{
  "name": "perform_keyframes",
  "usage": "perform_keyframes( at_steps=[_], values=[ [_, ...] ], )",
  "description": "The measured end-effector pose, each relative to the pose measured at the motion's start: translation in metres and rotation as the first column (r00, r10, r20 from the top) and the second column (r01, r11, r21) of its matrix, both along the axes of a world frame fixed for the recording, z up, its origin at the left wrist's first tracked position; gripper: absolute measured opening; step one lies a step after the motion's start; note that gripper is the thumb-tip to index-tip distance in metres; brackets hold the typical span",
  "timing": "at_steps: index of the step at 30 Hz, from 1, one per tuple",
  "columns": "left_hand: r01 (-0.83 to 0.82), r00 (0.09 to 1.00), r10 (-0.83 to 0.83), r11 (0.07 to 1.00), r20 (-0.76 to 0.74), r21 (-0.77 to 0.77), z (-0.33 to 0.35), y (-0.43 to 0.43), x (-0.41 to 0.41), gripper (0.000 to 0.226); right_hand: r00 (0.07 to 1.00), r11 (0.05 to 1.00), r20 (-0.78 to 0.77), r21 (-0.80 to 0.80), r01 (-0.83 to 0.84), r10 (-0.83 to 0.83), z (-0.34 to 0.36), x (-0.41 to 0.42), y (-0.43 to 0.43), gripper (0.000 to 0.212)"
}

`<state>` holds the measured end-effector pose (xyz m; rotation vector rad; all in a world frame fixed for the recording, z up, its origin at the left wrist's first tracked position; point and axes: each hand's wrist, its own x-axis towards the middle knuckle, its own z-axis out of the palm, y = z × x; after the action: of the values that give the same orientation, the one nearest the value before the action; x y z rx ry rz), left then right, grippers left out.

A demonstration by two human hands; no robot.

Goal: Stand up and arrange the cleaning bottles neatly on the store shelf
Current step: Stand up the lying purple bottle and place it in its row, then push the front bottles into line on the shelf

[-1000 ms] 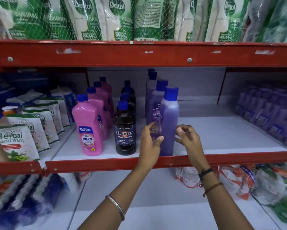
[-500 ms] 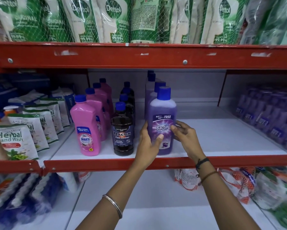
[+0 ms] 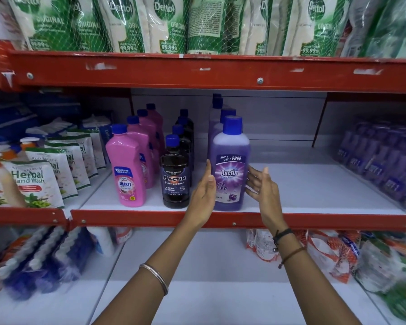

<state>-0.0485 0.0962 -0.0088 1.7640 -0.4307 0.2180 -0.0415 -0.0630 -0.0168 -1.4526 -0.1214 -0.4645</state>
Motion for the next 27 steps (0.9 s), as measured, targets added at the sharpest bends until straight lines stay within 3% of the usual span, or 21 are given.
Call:
perform_keyframes(
  at_steps=[6,12,14,17,20,23,27],
  values=[
    [-0.004,1.000,0.004,1.000,0.003,0.015,-0.002,0.002,-0.018,0.067,0.999,1.000,0.027,-0.010,0.021,-0.021,-0.007,-0.018,0.002,0.061],
    [0.016,0.999,-0.016,1.000,0.029,0.008,-0.002,0.002,-0.032,0.051,0.999,1.000,0.040,-0.015,0.008,-0.007,-0.008,-0.032,0.012,0.068],
    [-0.091,0.994,0.094,0.994,0.060,-0.056,-0.007,0.004,-0.035,0.054,0.993,0.996,0.081,-0.017,0.092,-0.090,-0.008,-0.039,0.023,0.059],
    [-0.291,0.920,0.335,0.932,0.205,-0.217,-0.010,0.016,-0.037,0.043,0.914,0.953,0.286,-0.018,0.304,-0.286,-0.010,-0.049,0.045,0.042],
    [-0.382,0.866,0.454,0.870,0.207,-0.310,-0.004,0.043,-0.026,0.055,0.880,0.968,0.444,-0.094,0.234,-0.169,-0.009,-0.055,0.075,0.046],
    [-0.380,0.899,0.419,0.892,0.128,-0.246,0.000,0.067,-0.010,0.079,0.946,0.972,0.316,-0.236,0.006,0.071,-0.005,-0.048,0.109,0.055],
    [-0.269,0.953,0.283,0.954,0.105,-0.133,-0.002,0.085,0.002,0.093,0.991,0.950,0.036,-0.291,-0.116,0.132,-0.001,-0.024,0.140,0.053]
  ],
)
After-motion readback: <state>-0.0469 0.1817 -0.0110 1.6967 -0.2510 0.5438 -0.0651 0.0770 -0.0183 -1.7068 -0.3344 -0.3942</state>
